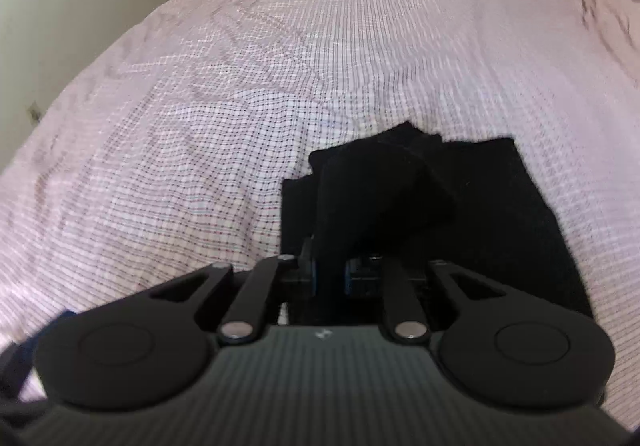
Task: Fold small clothes
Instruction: 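Open the right gripper and withdraw it from the cardigan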
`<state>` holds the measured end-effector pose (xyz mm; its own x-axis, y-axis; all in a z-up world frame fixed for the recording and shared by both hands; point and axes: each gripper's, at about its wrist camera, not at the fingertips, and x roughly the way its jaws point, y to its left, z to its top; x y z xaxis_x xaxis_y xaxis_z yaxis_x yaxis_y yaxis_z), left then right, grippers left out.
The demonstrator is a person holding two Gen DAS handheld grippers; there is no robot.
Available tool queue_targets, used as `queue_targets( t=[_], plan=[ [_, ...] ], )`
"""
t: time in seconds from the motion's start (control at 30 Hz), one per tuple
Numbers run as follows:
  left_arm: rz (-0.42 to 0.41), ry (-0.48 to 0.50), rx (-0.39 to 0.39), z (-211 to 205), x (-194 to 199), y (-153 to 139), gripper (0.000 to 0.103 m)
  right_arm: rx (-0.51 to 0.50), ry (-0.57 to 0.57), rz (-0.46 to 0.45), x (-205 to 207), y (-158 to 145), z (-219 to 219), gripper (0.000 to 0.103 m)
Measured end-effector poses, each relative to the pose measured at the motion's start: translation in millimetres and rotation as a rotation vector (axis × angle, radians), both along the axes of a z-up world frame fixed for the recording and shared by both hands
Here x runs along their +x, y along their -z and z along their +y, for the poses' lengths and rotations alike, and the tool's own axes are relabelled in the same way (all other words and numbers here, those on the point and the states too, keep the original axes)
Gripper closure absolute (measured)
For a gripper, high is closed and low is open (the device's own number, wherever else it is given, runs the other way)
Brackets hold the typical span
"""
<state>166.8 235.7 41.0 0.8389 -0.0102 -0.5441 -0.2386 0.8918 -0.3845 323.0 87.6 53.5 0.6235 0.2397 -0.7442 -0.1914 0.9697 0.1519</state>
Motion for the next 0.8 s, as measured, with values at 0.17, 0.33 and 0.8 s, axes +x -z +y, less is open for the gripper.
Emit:
queue_targets(
  t=[0.17,0.33,0.8],
  plan=[
    [0.004,-0.003,-0.008,1,1,1,0.0,0.232,-0.023,-0.013,1,-10,-18,0.045],
    [0.01,0.003,-0.016,-1,3,2,0.0,0.271,0.006,-0.044,3,-23,-48,0.045],
    [-0.018,0.073,-0.129,-24,16,27,0.0,0.335,0.122,-0.215,-75,17,-238,0.034]
  ],
)
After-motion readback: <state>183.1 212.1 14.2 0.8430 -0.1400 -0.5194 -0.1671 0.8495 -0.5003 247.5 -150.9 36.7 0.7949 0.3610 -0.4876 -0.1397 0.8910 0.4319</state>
